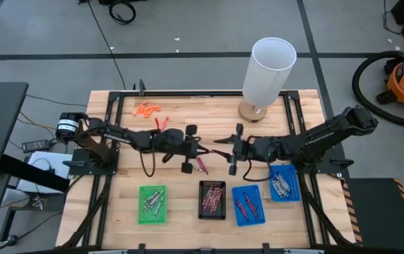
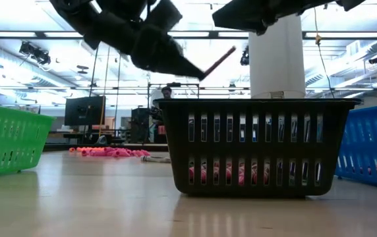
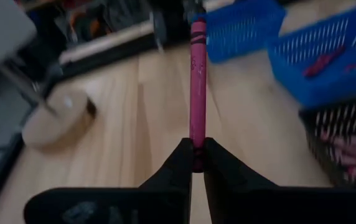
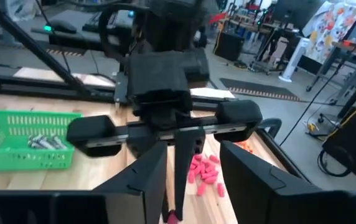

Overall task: Sort crayons
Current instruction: Put the red crayon into the left blue bin

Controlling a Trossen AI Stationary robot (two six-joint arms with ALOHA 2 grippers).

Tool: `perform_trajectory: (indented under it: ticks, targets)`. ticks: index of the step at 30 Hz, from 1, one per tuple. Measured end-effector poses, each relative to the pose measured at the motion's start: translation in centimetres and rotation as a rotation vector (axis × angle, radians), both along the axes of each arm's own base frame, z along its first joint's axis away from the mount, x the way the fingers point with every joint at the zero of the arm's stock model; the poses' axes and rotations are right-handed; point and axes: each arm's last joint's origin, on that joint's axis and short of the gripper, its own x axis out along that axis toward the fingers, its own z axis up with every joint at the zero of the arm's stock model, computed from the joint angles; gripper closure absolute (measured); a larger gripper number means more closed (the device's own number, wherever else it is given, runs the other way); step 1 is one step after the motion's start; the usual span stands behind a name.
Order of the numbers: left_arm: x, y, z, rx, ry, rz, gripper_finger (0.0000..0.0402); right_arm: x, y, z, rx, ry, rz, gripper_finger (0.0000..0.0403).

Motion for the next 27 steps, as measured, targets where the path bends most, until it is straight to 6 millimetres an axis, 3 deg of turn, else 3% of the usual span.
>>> perform_trajectory:
  ticks: [6,27]
  targets:
    - [0.4,-0.5,1.3,0.007,-0.132,-0.019,0.0379,0.1,0.0,0.6,-0.027,-0.051,0.008,0.0231]
    - [0.7,-0.7,3.3,0.006,-0.339,-0.024,0.0379,0.2,0.3,1.2,-0.058,-0.107,0.092,0.0232]
